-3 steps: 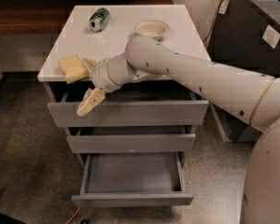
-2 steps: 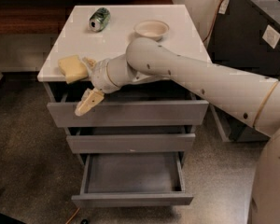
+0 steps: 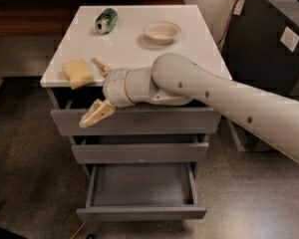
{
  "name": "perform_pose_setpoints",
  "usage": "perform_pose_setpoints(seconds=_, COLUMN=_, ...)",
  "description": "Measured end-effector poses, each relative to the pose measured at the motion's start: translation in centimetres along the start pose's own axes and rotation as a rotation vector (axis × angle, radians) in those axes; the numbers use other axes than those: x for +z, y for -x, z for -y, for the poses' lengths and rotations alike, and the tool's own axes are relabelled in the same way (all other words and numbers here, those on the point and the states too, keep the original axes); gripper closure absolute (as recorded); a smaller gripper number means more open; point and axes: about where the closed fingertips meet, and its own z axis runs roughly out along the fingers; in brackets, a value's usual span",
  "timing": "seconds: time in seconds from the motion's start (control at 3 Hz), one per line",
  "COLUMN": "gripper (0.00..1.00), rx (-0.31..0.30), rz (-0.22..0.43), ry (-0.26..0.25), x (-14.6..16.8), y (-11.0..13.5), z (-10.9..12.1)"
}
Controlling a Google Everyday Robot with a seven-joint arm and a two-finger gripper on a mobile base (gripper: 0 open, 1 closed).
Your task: Place sponge into bottom drawer
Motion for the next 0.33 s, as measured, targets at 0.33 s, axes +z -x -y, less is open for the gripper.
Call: perform_pose_setpoints(seconds=0.33, gripper=0.0, rx=0.001, rz=-0.001, ry=0.002, x=0.1, y=-0.01, z=-0.02)
